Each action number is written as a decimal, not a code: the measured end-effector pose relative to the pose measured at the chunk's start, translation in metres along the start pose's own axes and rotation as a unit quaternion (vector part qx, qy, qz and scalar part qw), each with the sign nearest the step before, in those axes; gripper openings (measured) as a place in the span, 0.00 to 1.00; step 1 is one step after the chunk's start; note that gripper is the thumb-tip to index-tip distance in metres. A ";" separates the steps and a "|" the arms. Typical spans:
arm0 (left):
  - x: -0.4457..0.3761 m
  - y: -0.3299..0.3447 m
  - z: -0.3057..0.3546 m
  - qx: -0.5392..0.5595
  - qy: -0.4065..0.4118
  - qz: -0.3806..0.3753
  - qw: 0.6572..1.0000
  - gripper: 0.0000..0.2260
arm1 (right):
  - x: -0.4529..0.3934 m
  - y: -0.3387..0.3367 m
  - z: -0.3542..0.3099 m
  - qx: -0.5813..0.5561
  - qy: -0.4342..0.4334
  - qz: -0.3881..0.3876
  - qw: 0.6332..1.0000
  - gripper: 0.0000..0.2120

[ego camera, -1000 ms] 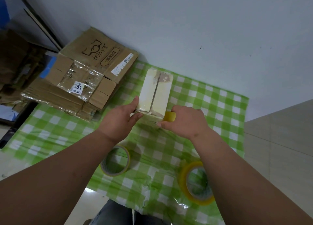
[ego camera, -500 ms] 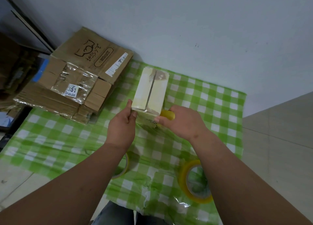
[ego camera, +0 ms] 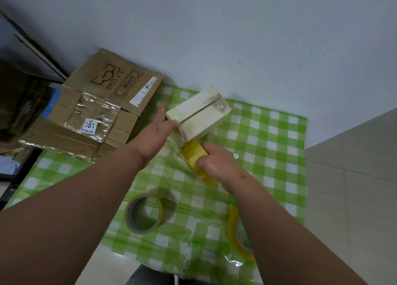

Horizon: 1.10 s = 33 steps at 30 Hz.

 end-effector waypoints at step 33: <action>-0.030 -0.036 0.027 -0.341 0.133 0.005 0.930 0.46 | -0.013 0.044 0.018 0.020 -0.062 0.047 0.997 0.14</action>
Point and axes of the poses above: each hand's wrist, its own x-axis away from the middle knuckle, its own y-axis out of the palm, z = x × y, the point moved 9 cm from there along -x, towards the middle knuckle, and after that the axes turned 4 degrees about -z, right-handed, at the moved point
